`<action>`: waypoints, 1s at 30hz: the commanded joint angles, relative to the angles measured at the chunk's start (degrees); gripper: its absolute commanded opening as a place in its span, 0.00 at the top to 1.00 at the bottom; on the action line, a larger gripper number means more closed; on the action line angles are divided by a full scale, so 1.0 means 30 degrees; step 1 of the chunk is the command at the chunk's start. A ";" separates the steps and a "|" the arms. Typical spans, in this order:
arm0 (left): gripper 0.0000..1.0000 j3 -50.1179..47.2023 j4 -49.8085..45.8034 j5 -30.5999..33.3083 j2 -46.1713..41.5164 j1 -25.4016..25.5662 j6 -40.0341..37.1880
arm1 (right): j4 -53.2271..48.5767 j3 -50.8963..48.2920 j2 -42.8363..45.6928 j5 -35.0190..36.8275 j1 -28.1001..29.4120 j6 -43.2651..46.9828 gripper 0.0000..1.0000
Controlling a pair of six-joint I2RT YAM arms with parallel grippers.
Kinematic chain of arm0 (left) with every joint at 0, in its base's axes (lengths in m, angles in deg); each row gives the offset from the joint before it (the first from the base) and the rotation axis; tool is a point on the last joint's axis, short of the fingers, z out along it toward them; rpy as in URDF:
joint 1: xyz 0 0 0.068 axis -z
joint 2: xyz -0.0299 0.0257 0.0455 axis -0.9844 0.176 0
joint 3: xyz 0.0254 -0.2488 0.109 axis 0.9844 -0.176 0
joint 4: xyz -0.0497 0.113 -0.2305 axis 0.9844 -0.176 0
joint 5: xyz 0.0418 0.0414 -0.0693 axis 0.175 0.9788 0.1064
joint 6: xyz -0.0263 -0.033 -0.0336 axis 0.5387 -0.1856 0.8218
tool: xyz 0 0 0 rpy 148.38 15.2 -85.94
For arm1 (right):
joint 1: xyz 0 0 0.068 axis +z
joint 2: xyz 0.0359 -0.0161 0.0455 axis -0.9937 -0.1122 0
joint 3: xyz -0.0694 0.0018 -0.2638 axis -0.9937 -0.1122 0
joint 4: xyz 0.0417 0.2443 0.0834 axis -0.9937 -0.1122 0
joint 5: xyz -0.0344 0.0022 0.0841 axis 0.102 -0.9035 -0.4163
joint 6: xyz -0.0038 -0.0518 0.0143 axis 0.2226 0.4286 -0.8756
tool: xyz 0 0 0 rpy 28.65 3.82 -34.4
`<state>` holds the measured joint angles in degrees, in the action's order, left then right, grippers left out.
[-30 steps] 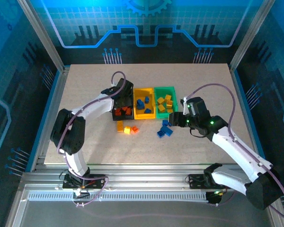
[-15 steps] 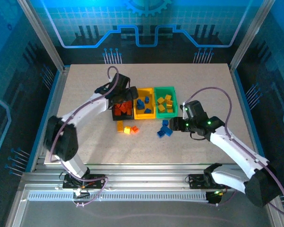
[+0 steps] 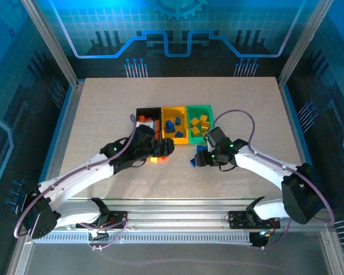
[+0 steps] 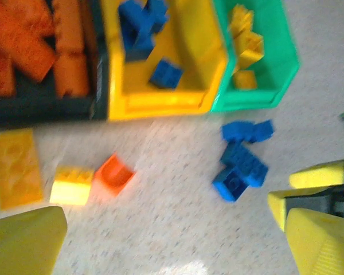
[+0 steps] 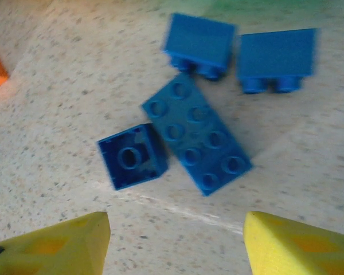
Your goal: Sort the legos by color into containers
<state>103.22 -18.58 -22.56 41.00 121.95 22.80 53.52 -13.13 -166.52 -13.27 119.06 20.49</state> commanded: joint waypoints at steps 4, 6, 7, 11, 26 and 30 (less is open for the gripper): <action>0.01 -0.3440 -0.1036 0.1012 -0.4072 0.0122 0.2303 | 0.1709 0.2010 -0.2240 0.1143 0.1575 0.0158 0.37; 0.01 -0.4136 -0.1576 0.1105 -0.5032 0.0114 0.2681 | 0.1980 0.2490 -0.3040 0.1114 0.1665 0.0348 0.37; 0.01 -0.4391 -0.1815 0.1195 -0.5451 0.0120 0.2817 | 0.2128 0.2713 -0.3482 0.1094 0.1744 0.0517 0.37; 0.01 -0.5100 -0.2434 0.1380 -0.6626 0.0099 0.3127 | 0.2644 0.3602 -0.4927 0.0855 0.2097 0.1281 0.38; 0.01 -0.5507 -0.2587 0.1316 -0.6971 0.0095 0.2944 | -0.0920 0.4361 -0.6552 0.2711 0.2271 0.1872 0.40; 0.01 -0.5610 -0.2600 0.1347 -0.6987 0.0100 0.2902 | -0.1464 0.3379 -0.5504 0.2678 0.2272 0.2000 0.40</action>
<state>87.55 -25.27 -19.54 20.58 122.04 31.46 53.04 -1.19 -185.38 -6.72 125.56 25.81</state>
